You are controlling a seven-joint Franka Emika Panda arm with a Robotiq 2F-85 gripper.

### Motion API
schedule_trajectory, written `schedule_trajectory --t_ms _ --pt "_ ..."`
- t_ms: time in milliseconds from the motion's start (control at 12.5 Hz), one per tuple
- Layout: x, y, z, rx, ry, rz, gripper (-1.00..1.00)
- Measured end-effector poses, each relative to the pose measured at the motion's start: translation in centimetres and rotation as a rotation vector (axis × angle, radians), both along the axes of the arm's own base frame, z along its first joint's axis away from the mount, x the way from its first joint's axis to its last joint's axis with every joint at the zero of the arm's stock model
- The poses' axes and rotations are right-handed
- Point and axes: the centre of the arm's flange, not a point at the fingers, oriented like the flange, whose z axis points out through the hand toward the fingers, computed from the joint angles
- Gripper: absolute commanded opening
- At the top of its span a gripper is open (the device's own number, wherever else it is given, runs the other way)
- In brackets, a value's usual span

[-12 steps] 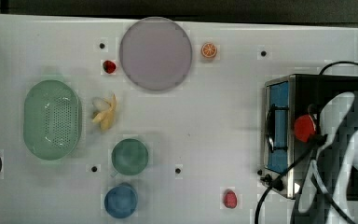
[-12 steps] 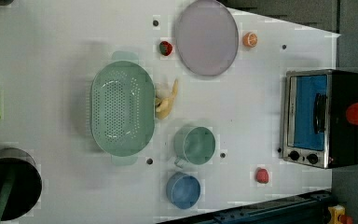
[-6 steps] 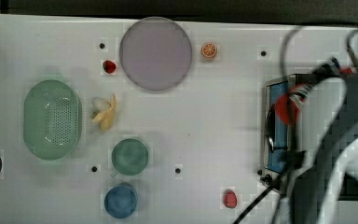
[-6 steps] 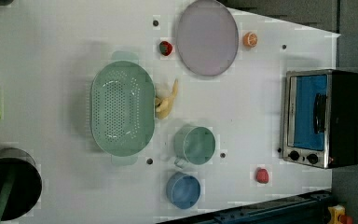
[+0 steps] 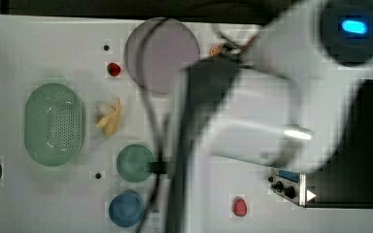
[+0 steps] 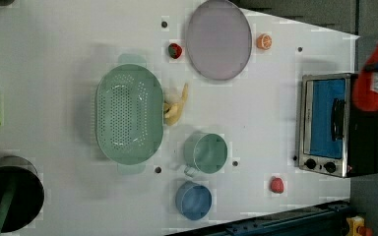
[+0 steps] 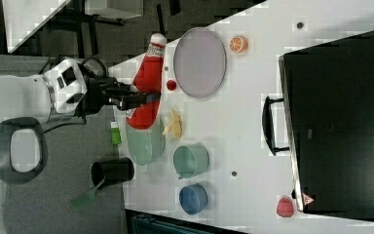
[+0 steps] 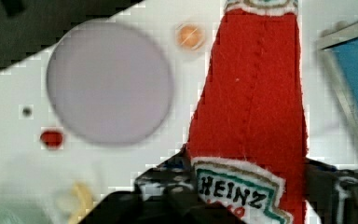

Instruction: Pick Ketchup from oven and place it on table.

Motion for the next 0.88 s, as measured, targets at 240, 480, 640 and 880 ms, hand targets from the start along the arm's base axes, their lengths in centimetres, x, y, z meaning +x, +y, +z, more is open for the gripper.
schedule_trajectory --t_ms 240,480,640,880 --pt "-1.1 7.3 -6.5 -0.034 0.113 0.091 0.29" --pt "-2.7 11.0 -12.9 -0.044 0.154 0.088 0.29" --pt "-4.0 11.0 -16.7 -0.044 0.162 0.051 0.29" --pt "-5.0 8.6 -22.3 -0.042 0.156 -0.015 0.29"
